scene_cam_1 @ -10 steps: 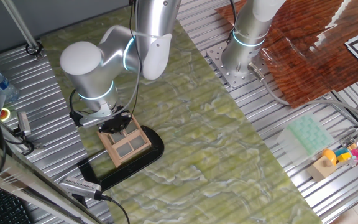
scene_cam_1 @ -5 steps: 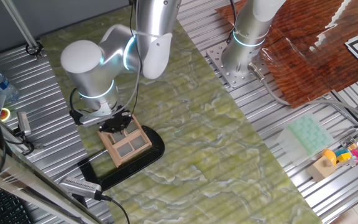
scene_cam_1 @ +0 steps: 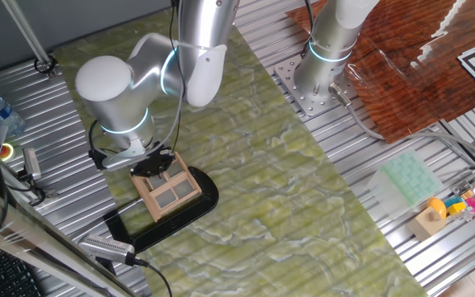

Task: Close a sliding window

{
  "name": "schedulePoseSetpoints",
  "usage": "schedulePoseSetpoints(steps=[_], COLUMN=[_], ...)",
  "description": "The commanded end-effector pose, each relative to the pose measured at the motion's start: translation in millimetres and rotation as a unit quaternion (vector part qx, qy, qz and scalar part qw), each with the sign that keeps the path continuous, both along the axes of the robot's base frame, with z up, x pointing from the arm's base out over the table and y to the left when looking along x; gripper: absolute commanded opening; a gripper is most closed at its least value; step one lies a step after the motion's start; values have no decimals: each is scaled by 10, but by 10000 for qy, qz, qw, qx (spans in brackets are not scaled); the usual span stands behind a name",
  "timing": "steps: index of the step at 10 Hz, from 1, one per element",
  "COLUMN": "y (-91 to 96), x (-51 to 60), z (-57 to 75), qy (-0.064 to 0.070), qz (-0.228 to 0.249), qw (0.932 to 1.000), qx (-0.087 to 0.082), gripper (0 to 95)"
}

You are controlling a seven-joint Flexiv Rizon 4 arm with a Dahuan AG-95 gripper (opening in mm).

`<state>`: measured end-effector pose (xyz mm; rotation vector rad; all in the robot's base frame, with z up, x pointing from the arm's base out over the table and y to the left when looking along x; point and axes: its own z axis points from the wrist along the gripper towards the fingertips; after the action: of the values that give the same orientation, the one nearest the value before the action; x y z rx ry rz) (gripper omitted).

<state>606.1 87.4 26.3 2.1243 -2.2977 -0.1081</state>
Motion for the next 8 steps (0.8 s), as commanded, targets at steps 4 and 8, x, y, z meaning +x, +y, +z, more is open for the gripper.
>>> schedulePoseSetpoints(steps=[4, 8], y=[30, 4], x=[110, 161], z=[42, -22], qy=[21, 4], qz=[14, 30], qw=[10000, 10000], qx=[-72, -57], gripper=[0, 0])
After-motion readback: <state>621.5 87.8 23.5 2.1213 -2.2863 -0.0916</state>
